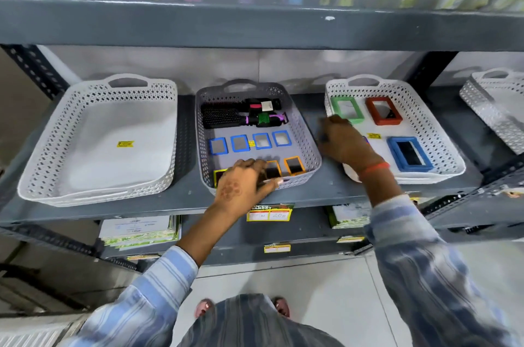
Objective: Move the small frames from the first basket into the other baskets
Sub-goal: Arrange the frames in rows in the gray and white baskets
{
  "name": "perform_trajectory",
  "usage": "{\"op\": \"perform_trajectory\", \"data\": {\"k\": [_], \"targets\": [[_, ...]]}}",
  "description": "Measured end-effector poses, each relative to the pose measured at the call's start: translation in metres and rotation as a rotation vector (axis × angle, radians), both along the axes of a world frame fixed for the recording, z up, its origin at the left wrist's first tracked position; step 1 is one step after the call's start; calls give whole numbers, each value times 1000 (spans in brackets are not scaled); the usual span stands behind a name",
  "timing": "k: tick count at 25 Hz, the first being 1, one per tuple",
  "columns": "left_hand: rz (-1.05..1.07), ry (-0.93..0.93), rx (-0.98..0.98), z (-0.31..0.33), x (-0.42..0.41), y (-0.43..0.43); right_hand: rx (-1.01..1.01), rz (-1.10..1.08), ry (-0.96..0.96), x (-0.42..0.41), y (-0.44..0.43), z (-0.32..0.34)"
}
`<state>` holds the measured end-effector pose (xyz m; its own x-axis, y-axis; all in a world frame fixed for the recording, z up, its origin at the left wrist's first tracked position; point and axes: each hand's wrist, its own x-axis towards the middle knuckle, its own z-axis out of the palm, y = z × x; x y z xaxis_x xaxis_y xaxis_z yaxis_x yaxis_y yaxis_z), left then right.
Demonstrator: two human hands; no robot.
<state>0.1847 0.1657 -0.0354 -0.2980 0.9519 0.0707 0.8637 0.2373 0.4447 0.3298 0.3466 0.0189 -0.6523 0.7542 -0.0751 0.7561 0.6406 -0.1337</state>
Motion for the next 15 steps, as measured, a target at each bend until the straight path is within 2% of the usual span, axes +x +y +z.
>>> {"op": "perform_trajectory", "data": {"k": [2, 4, 7, 10, 15], "targets": [[-66, 29, -51, -3, 13, 7, -11, -94, -107, 41, -3, -4], [-79, 86, -71, -9, 21, 10, -102, -143, -175, 72, -2, -12], [-37, 66, -43, -11, 22, 10, -174, -168, -167, 94, -4, -25], [-36, 19, -51, -10, 18, 10, -82, -194, -110, 104, -8, -35], [-54, -54, -53, -7, 13, 6, 37, -99, -103, 121, -11, -37]]}}
